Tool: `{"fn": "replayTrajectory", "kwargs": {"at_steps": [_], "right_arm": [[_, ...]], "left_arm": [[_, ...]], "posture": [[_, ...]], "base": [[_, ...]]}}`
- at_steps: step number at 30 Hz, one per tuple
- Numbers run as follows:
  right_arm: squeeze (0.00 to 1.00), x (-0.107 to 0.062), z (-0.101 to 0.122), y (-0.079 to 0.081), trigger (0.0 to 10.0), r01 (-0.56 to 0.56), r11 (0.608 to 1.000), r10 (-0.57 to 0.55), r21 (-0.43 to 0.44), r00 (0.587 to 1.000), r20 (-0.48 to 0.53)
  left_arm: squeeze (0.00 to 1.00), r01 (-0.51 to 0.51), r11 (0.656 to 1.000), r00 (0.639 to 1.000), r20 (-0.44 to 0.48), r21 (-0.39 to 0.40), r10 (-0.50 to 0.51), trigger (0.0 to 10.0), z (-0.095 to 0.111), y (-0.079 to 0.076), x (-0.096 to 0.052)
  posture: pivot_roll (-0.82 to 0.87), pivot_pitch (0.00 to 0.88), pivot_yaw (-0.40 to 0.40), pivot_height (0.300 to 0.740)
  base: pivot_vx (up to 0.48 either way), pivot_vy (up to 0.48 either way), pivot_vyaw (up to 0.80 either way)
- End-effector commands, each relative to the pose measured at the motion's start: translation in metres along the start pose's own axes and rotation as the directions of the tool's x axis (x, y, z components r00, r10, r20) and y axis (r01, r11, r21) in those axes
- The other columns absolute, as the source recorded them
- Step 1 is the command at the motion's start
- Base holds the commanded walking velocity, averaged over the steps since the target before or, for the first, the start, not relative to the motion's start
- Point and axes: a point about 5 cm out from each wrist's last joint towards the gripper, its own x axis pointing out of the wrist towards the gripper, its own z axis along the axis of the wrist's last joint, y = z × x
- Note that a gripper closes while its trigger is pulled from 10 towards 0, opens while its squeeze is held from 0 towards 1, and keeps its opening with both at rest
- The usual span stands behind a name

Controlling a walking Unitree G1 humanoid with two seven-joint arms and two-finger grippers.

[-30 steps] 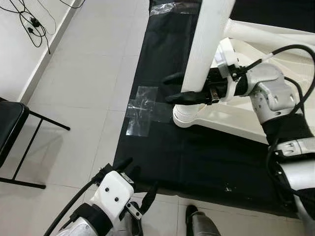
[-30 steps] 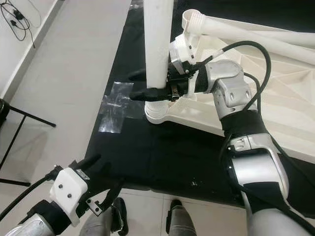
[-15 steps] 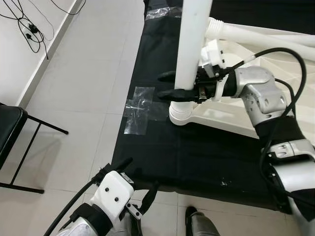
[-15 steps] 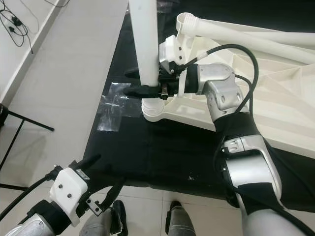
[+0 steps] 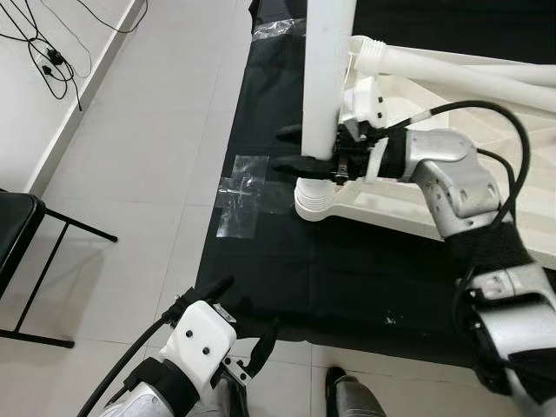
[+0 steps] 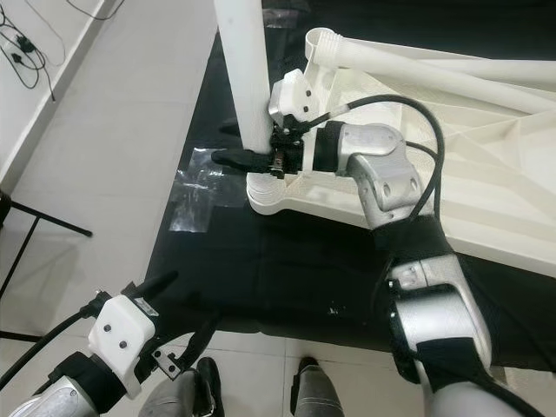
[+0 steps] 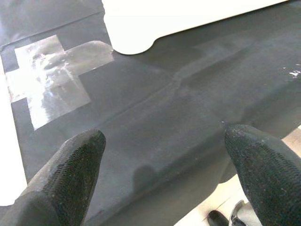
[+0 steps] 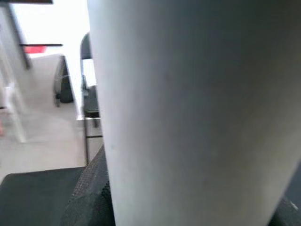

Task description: Building children table

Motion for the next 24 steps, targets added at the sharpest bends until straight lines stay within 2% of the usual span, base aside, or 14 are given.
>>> {"fn": "replayTrajectory", "kwargs": {"at_steps": [1, 2, 3, 4, 5, 6, 8, 9, 10, 11, 12, 15, 17, 24], "right_arm": [[0.00, -0.005, -0.054, 0.012, 10.0, 0.201, 0.970, -0.164, 0.140, 0.957, -0.239], [0.00, -0.004, -0.063, 0.022, 10.0, 0.355, 0.924, -0.302, 0.142, 0.906, -0.297], [0.00, -0.004, -0.063, 0.022, 10.0, 0.355, 0.924, -0.302, 0.142, 0.906, -0.297], [0.00, -0.006, -0.069, 0.029, 10.0, 0.458, 0.879, -0.394, 0.135, 0.855, -0.337], [0.00, -0.006, -0.069, 0.029, 10.0, 0.458, 0.879, -0.394, 0.135, 0.855, -0.337], [0.00, -0.006, -0.073, 0.040, 10.0, 0.566, 0.813, -0.491, 0.140, 0.794, -0.360], [0.00, -0.006, -0.073, 0.040, 10.0, 0.566, 0.813, -0.491, 0.140, 0.794, -0.360], [0.00, 0.001, -0.078, 0.078, 10.0, 0.713, 0.673, -0.619, 0.195, 0.688, -0.379], [0.00, 0.001, -0.078, 0.078, 10.0, 0.713, 0.673, -0.619, 0.195, 0.688, -0.379], [0.00, 0.003, -0.077, 0.090, 10.0, 0.752, 0.623, -0.655, 0.216, 0.652, -0.382], [0.00, 0.004, -0.076, 0.095, 10.0, 0.770, 0.600, -0.672, 0.220, 0.633, -0.384], [0.00, 0.005, -0.076, 0.096, 10.0, 0.780, 0.584, -0.683, 0.223, 0.621, -0.385], [0.00, 0.006, -0.074, 0.096, 10.0, 0.808, 0.548, -0.709, 0.215, 0.586, -0.392], [0.00, 0.011, -0.067, 0.101, 10.0, 0.845, 0.494, -0.744, 0.206, 0.533, -0.403]], "left_arm": [[0.00, 0.010, 1.000, 1.000, -0.024, -0.014, -0.010, 10.0, -0.006, -0.004, -0.001], [0.00, 0.008, 1.000, 1.000, -0.023, -0.014, -0.009, 10.0, -0.007, -0.004, -0.001], [0.00, 0.008, 1.000, 1.000, -0.023, -0.014, -0.009, 10.0, -0.007, -0.004, -0.001], [0.00, 0.007, 1.000, 1.000, -0.023, -0.014, -0.008, 10.0, -0.007, -0.004, 0.000], [0.00, 0.007, 1.000, 1.000, -0.023, -0.014, -0.008, 10.0, -0.007, -0.004, 0.000], [0.00, 0.006, 1.000, 1.000, -0.023, -0.013, -0.007, 10.0, -0.007, -0.004, 0.000], [0.00, 0.006, 1.000, 1.000, -0.023, -0.013, -0.007, 10.0, -0.007, -0.004, 0.000], [0.00, 0.005, 1.000, 1.000, -0.022, -0.014, -0.006, 10.0, -0.009, -0.003, 0.002], [0.00, 0.005, 1.000, 1.000, -0.022, -0.014, -0.006, 10.0, -0.009, -0.003, 0.002], [0.00, 0.006, 1.000, 1.000, -0.022, -0.014, -0.006, 10.0, -0.010, -0.002, 0.004], [0.00, 0.007, 1.000, 1.000, -0.020, -0.013, -0.007, 10.0, -0.011, -0.001, 0.005], [0.00, 0.008, 1.000, 1.000, -0.019, -0.012, -0.008, 10.0, -0.012, -0.001, 0.006], [0.00, 0.009, 1.000, 1.000, -0.017, -0.009, -0.009, 10.0, -0.013, 0.001, 0.007], [0.00, -0.002, 1.000, 1.000, -0.006, 0.001, 0.002, 10.0, -0.016, 0.006, 0.012]], "posture": [[0.08, 0.386, 0.026, 0.740], [0.08, 0.386, 0.026, 0.740], [0.08, 0.386, 0.026, 0.740], [0.08, 0.382, 0.020, 0.740], [0.08, 0.382, 0.020, 0.740], [0.08, 0.382, 0.020, 0.740], [0.08, 0.382, 0.020, 0.740], [0.05, 0.364, 0.030, 0.740], [0.05, 0.364, 0.030, 0.740], [0.05, 0.362, 0.031, 0.740], [0.05, 0.355, 0.032, 0.740], [0.05, 0.346, 0.033, 0.740], [0.05, 0.337, 0.033, 0.740], [0.06, 0.295, 0.029, 0.740]], "base": [[0.000, 0.000, 0.00], [0.000, 0.000, 0.00], [0.000, 0.000, 0.00], [0.000, 0.000, 0.00], [0.000, 0.000, 0.00], [0.000, 0.000, 0.00], [0.000, 0.000, 0.00], [0.000, 0.000, 0.00], [0.000, 0.000, 0.00], [0.000, 0.000, 0.00], [0.000, 0.000, 0.00], [0.000, 0.000, 0.00], [0.000, 0.000, 0.00], [0.000, 0.000, 0.00]]}}
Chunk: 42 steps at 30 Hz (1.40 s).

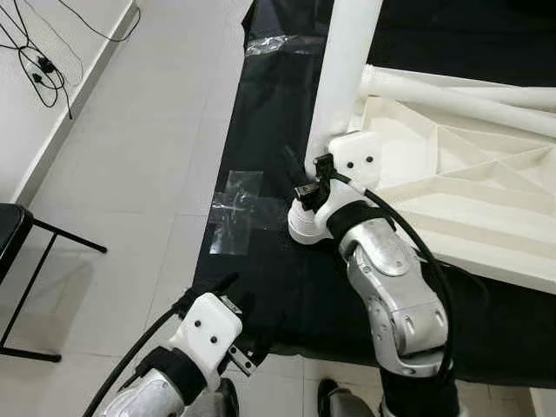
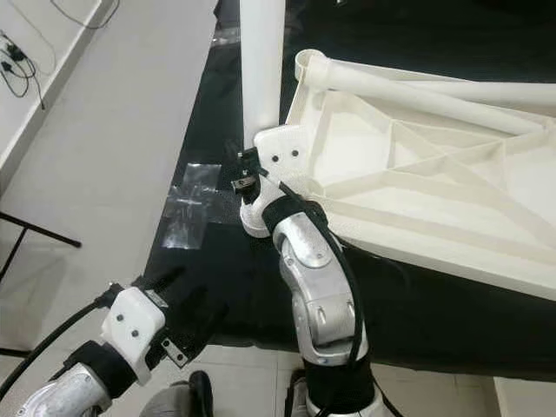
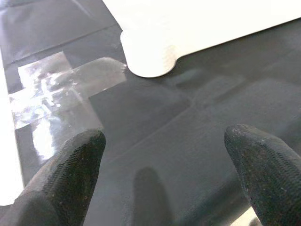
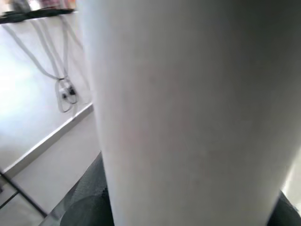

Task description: Building children table

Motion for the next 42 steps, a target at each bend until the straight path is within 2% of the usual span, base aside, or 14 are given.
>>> {"fn": "replayTrajectory", "kwargs": {"at_steps": [1, 6, 9, 14, 23, 27, 32, 33, 34, 37, 38, 40, 41, 42], "right_arm": [[0.00, -0.010, -0.054, -0.008, 10.0, 0.097, 0.995, -0.095, -0.008, 0.953, -0.287], [0.00, -0.011, -0.050, -0.006, 10.0, 0.111, 0.994, -0.103, 0.019, 0.965, -0.240], [0.00, -0.014, -0.044, -0.003, 10.0, 0.048, 0.998, -0.041, 0.037, 0.987, -0.157], [0.00, -0.019, -0.045, 0.002, 10.0, -0.052, 0.999, 0.051, -0.010, 0.994, -0.092], [0.00, -0.025, -0.049, 0.008, 10.0, -0.162, 0.982, 0.157, -0.100, 0.986, -0.056], [0.00, -0.023, -0.048, 0.013, 10.0, -0.190, 0.976, 0.185, -0.102, 0.981, -0.055], [0.00, -0.017, -0.047, 0.018, 10.0, -0.244, 0.962, 0.241, -0.122, 0.970, -0.038], [0.00, -0.017, -0.047, 0.018, 10.0, -0.244, 0.962, 0.241, -0.122, 0.970, -0.038], [0.00, -0.016, -0.048, 0.019, 10.0, -0.251, 0.960, 0.248, -0.121, 0.968, -0.043], [0.00, -0.015, -0.048, 0.019, 10.0, -0.252, 0.960, 0.249, -0.120, 0.968, -0.044], [0.00, -0.015, -0.049, 0.019, 10.0, -0.253, 0.960, 0.249, -0.116, 0.967, -0.048], [0.00, -0.014, -0.050, 0.021, 10.0, -0.256, 0.960, 0.251, -0.111, 0.966, -0.052], [0.00, -0.013, -0.050, 0.022, 10.0, -0.257, 0.960, 0.253, -0.107, 0.966, -0.052], [0.00, -0.013, -0.050, 0.022, 10.0, -0.257, 0.960, 0.253, -0.107, 0.966, -0.052]], "left_arm": [[0.00, -0.005, 1.000, 1.000, -0.017, -0.019, 0.005, 10.0, -0.006, 0.002, -0.001], [0.00, -0.052, 0.999, 0.999, 0.005, -0.005, 0.052, 10.0, -0.004, 0.015, 0.005], [0.00, -0.091, 0.995, 0.996, 0.028, 0.030, 0.090, 10.0, -0.001, 0.031, 0.010], [0.00, -0.111, 0.993, 0.993, 0.044, 0.044, 0.110, 10.0, 0.001, 0.042, 0.013], [0.00, -0.230, 0.973, 0.954, 0.197, 0.007, 0.224, 10.0, 0.043, 0.088, 0.026], [0.00, -0.227, 0.973, 0.939, 0.259, -0.030, 0.227, 10.0, 0.061, 0.101, 0.032], [0.00, 0.016, 0.984, 0.908, 0.414, -0.180, 0.061, 10.0, 0.112, 0.116, 0.047], [0.00, 0.016, 0.984, 0.908, 0.414, -0.180, 0.061, 10.0, 0.112, 0.116, 0.047], [0.00, 0.183, 0.969, 0.871, 0.485, -0.164, -0.082, 10.0, 0.138, 0.123, 0.046], [0.00, 0.219, 0.963, 0.858, 0.501, -0.154, -0.115, 10.0, 0.144, 0.124, 0.045], [0.00, 0.285, 0.947, 0.835, 0.524, -0.150, -0.169, 10.0, 0.155, 0.131, 0.043], [0.95, 0.439, 0.887, 0.782, 0.547, -0.141, -0.300, 10.0, 0.172, 0.141, 0.040], [1.00, 0.506, 0.852, 0.754, 0.548, -0.132, -0.362, 10.0, 0.178, 0.142, 0.039], [1.00, 0.506, 0.852, 0.754, 0.548, -0.132, -0.362, 10.0, 0.178, 0.142, 0.039]], "posture": [[0.06, 0.291, 0.030, 0.740], [0.06, 0.276, 0.033, 0.740], [0.06, 0.257, 0.037, 0.740], [0.06, 0.246, 0.043, 0.740], [0.06, 0.232, 0.051, 0.740], [0.06, 0.230, 0.051, 0.740], [0.05, 0.226, 0.049, 0.740], [0.05, 0.226, 0.049, 0.740], [0.05, 0.224, 0.049, 0.740], [0.05, 0.224, 0.049, 0.740], [0.05, 0.224, 0.052, 0.740], [0.06, 0.223, 0.056, 0.740], [0.06, 0.223, 0.056, 0.740], [0.06, 0.223, 0.056, 0.740]], "base": [[0.000, 0.000, 0.00], [0.000, 0.000, 0.00], [0.000, 0.000, 0.00], [0.000, 0.000, 0.00], [0.000, 0.000, 0.00], [0.000, 0.000, 0.00], [0.000, 0.000, 0.00], [0.000, 0.000, 0.00], [0.000, 0.000, 0.00], [0.000, 0.000, 0.00], [0.000, 0.000, 0.00], [0.000, 0.000, 0.00], [0.000, 0.000, 0.00], [0.000, 0.000, 0.00]]}}
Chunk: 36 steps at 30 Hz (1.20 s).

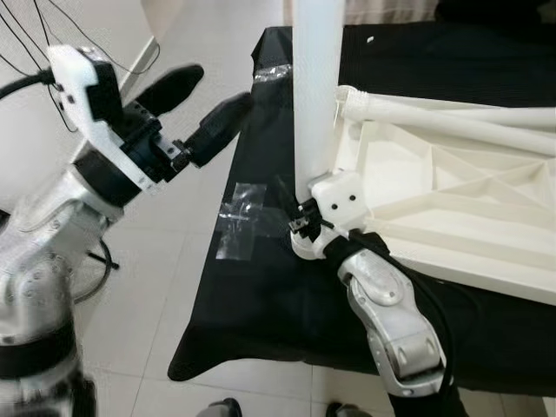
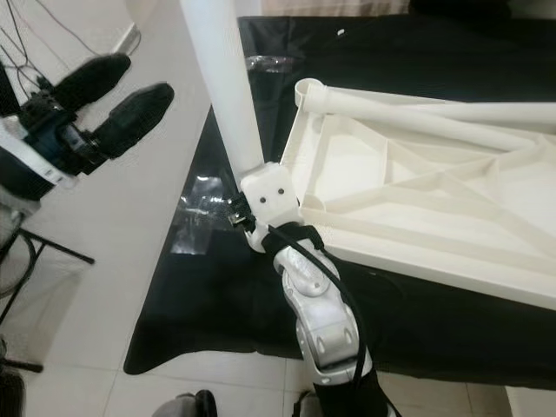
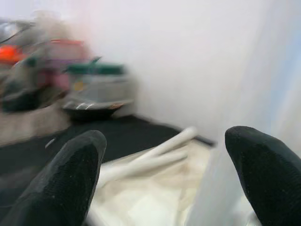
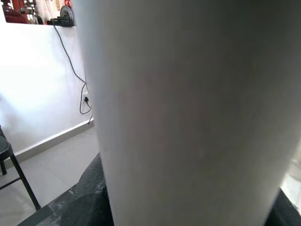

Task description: Building children table

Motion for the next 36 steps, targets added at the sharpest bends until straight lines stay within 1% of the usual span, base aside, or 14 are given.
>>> {"fn": "replayTrajectory", "kwargs": {"at_steps": [1, 4, 7, 8, 11, 13, 14, 15, 16, 21, 22, 24, 25, 36], "right_arm": [[0.00, -0.002, -0.023, 0.016, 10.0, -0.071, 0.995, 0.078, 0.063, 0.991, -0.109], [0.00, 0.002, -0.021, 0.018, 10.0, -0.076, 0.995, 0.082, 0.070, 0.992, -0.100], [0.00, 0.004, -0.020, 0.019, 10.0, -0.078, 0.994, 0.085, 0.071, 0.992, -0.096], [0.00, 0.006, -0.018, 0.020, 10.0, -0.087, 0.994, 0.093, 0.074, 0.992, -0.086], [0.00, 0.007, -0.017, 0.022, 10.0, -0.095, 0.992, 0.101, 0.077, 0.992, -0.078], [0.00, 0.008, -0.015, 0.023, 10.0, -0.101, 0.992, 0.106, 0.080, 0.992, -0.073], [0.00, 0.008, -0.015, 0.023, 10.0, -0.101, 0.992, 0.106, 0.080, 0.992, -0.073], [0.00, 0.009, -0.014, 0.025, 10.0, -0.108, 0.991, 0.114, 0.084, 0.991, -0.068], [0.00, 0.009, -0.014, 0.025, 10.0, -0.108, 0.991, 0.114, 0.084, 0.991, -0.068], [0.00, 0.010, -0.012, 0.027, 10.0, -0.127, 0.988, 0.133, 0.088, 0.989, -0.064], [0.00, 0.011, -0.011, 0.028, 10.0, -0.131, 0.987, 0.137, 0.090, 0.989, -0.062], [0.00, 0.012, -0.010, 0.028, 10.0, -0.134, 0.987, 0.140, 0.091, 0.988, -0.062], [0.00, 0.013, -0.010, 0.028, 10.0, -0.137, 0.986, 0.143, 0.091, 0.988, -0.061], [0.00, 0.014, -0.008, 0.026, 10.0, -0.138, 0.986, 0.144, 0.092, 0.988, -0.060]], "left_arm": [[1.00, 0.065, 0.997, 0.998, -0.013, -0.052, -0.066, 10.0, -0.001, -0.003, -0.003], [1.00, 0.187, 0.982, 0.977, -0.092, -0.041, -0.190, 10.0, 0.003, -0.002, 0.008], [1.00, 0.216, 0.976, 0.969, -0.116, -0.027, -0.218, 10.0, 0.003, -0.002, 0.012], [0.00, 0.297, 0.954, 0.940, -0.161, -0.042, -0.300, 10.0, 0.001, -0.003, 0.021], [0.00, 0.335, 0.941, 0.922, -0.185, -0.052, -0.339, 10.0, -0.002, -0.001, 0.030], [0.00, 0.324, 0.945, 0.926, -0.192, -0.030, -0.324, 10.0, -0.006, 0.004, 0.041], [0.00, 0.324, 0.945, 0.926, -0.192, -0.030, -0.324, 10.0, -0.006, 0.004, 0.041], [0.00, 0.311, 0.950, 0.930, -0.206, 0.002, -0.304, 10.0, -0.012, 0.009, 0.054], [0.00, 0.311, 0.950, 0.930, -0.206, 0.002, -0.304, 10.0, -0.012, 0.009, 0.054], [0.00, 0.286, 0.955, 0.938, -0.227, 0.081, -0.262, 10.0, -0.023, 0.016, 0.076], [0.00, 0.290, 0.952, 0.938, -0.226, 0.095, -0.263, 5.1, -0.025, 0.017, 0.081], [0.00, 0.293, 0.951, 0.938, -0.225, 0.102, -0.265, 5.1, -0.025, 0.018, 0.085], [0.00, 0.302, 0.948, 0.936, -0.221, 0.100, -0.274, 0.0, -0.026, 0.018, 0.086], [0.00, 0.344, 0.935, 0.927, -0.191, 0.089, -0.323, 0.0, -0.027, 0.018, 0.092]], "posture": [[0.06, 0.223, 0.056, 0.740], [0.06, 0.222, 0.060, 0.740], [0.06, 0.222, 0.060, 0.740], [0.06, 0.222, 0.060, 0.740], [0.05, 0.223, 0.059, 0.740], [0.05, 0.224, 0.059, 0.740], [0.05, 0.224, 0.059, 0.740], [0.05, 0.224, 0.059, 0.740], [0.05, 0.224, 0.059, 0.740], [0.04, 0.226, 0.059, 0.740], [0.04, 0.227, 0.060, 0.740], [0.04, 0.227, 0.060, 0.740], [0.04, 0.226, 0.060, 0.740], [0.03, 0.225, 0.058, 0.740]], "base": [[0.000, 0.000, 0.00], [0.000, 0.000, 0.00], [0.000, 0.000, 0.00], [0.000, 0.000, 0.00], [0.000, 0.000, 0.00], [0.000, 0.000, 0.00], [0.000, 0.000, 0.00], [0.000, 0.000, 0.00], [0.000, 0.000, 0.00], [0.000, 0.000, 0.00], [0.000, 0.000, 0.00], [0.000, 0.000, 0.00], [0.000, 0.000, 0.00], [0.000, 0.000, 0.00]]}}
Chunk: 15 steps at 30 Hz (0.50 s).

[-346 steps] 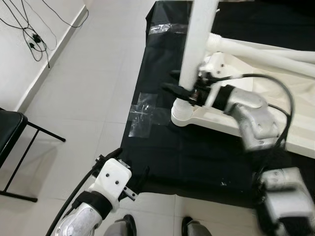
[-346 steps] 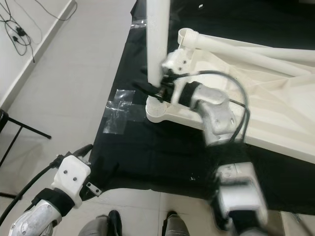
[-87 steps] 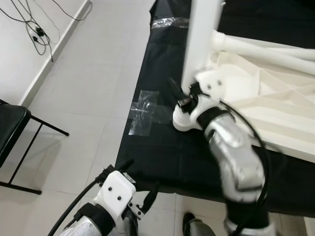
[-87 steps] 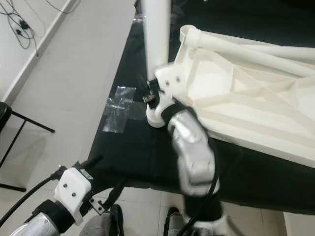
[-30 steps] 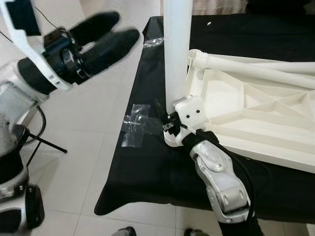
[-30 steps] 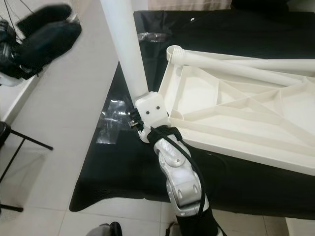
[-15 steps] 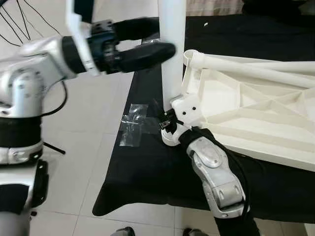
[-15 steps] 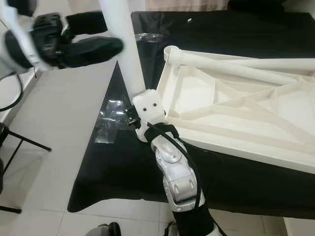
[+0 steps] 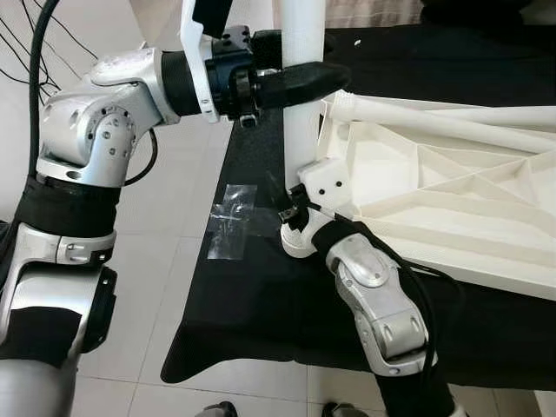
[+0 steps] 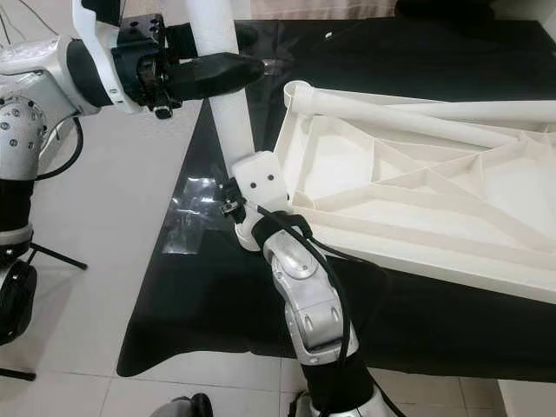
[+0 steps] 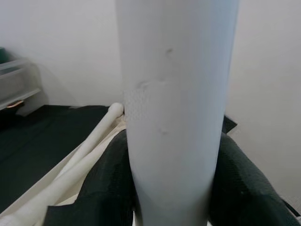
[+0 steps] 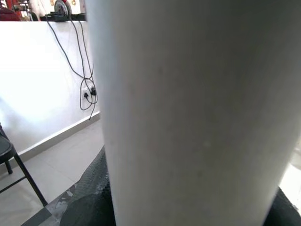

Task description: Building children table

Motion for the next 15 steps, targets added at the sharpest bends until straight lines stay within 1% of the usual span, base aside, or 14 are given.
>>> {"fn": "replayTrajectory", "kwargs": {"at_steps": [1, 4, 6, 7, 8, 9, 10, 12, 13, 14, 15], "right_arm": [[0.00, -0.002, -0.012, 0.024, 10.0, -0.124, 0.991, 0.126, 0.044, 0.991, -0.049], [0.00, -0.002, -0.012, 0.023, 10.0, -0.122, 0.992, 0.124, 0.046, 0.991, -0.054], [0.00, 0.000, -0.012, 0.018, 10.0, -0.130, 0.990, 0.132, 0.048, 0.990, -0.051], [0.00, 0.002, -0.011, 0.017, 10.0, -0.152, 0.986, 0.155, 0.062, 0.987, -0.043], [1.00, 0.003, -0.008, 0.014, 10.0, -0.201, 0.976, 0.203, 0.081, 0.979, -0.025], [1.00, 0.003, -0.008, 0.014, 10.0, -0.201, 0.976, 0.203, 0.081, 0.979, -0.025], [1.00, 0.004, -0.006, 0.013, 10.0, -0.261, 0.960, 0.263, 0.100, 0.965, -0.008], [1.00, 0.003, 0.000, 0.010, 10.0, -0.388, 0.916, 0.388, 0.099, 0.922, 0.023], [1.00, 0.003, 0.000, 0.010, 10.0, -0.388, 0.916, 0.388, 0.099, 0.922, 0.023], [1.00, 0.002, 0.004, 0.006, 10.0, -0.477, 0.877, 0.476, 0.054, 0.879, 0.034], [1.00, 0.001, 0.006, 0.000, 10.0, -0.542, 0.840, 0.542, 0.008, 0.840, 0.032]], "left_arm": [[0.00, -0.069, 0.997, 0.998, 0.000, 0.016, 0.069, 0.0, 0.001, 0.009, -0.005], [0.00, -0.064, 0.998, 0.998, 0.022, 0.010, 0.064, 0.0, 0.001, 0.010, -0.004], [0.00, -0.052, 0.999, 0.997, 0.049, -0.016, 0.052, 0.0, 0.003, 0.009, -0.003], [0.00, -0.042, 0.999, 0.997, 0.062, -0.029, 0.044, 0.0, 0.004, 0.007, -0.003], [0.00, -0.027, 0.999, 0.997, 0.076, -0.046, 0.030, 0.0, 0.005, 0.006, -0.002], [0.00, -0.027, 0.999, 0.997, 0.076, -0.046, 0.030, 0.0, 0.005, 0.006, -0.002], [0.00, -0.013, 0.998, 0.996, 0.086, -0.061, 0.018, 0.0, 0.005, 0.004, -0.001], [0.00, 0.014, 0.997, 0.995, 0.095, -0.076, -0.007, 0.0, 0.006, 0.002, 0.000], [0.00, 0.014, 0.997, 0.995, 0.095, -0.076, -0.007, 0.0, 0.006, 0.002, 0.000], [0.00, 0.025, 0.997, 0.996, 0.090, -0.079, -0.018, 0.0, 0.006, 0.001, 0.000], [0.00, 0.033, 0.996, 0.996, 0.085, -0.081, -0.026, 0.0, 0.005, 0.000, 0.001]], "posture": [[0.03, 0.223, 0.057, 0.740], [0.03, 0.221, 0.056, 0.740], [0.03, 0.218, 0.052, 0.740], [0.03, 0.218, 0.050, 0.740], [0.03, 0.218, 0.050, 0.740], [0.03, 0.218, 0.050, 0.740], [0.03, 0.219, 0.049, 0.740], [0.03, 0.220, 0.049, 0.740], [0.03, 0.220, 0.049, 0.740], [0.03, 0.224, 0.049, 0.740], [0.03, 0.225, 0.051, 0.740]], "base": [[0.000, 0.000, 0.00], [0.000, 0.000, 0.00], [0.000, 0.000, 0.00], [0.000, 0.000, 0.00], [0.000, 0.000, 0.00], [0.000, 0.000, 0.00], [0.000, 0.000, 0.00], [0.000, 0.000, 0.00], [0.000, 0.000, 0.00], [0.000, 0.000, 0.00], [0.000, 0.000, 0.00]]}}
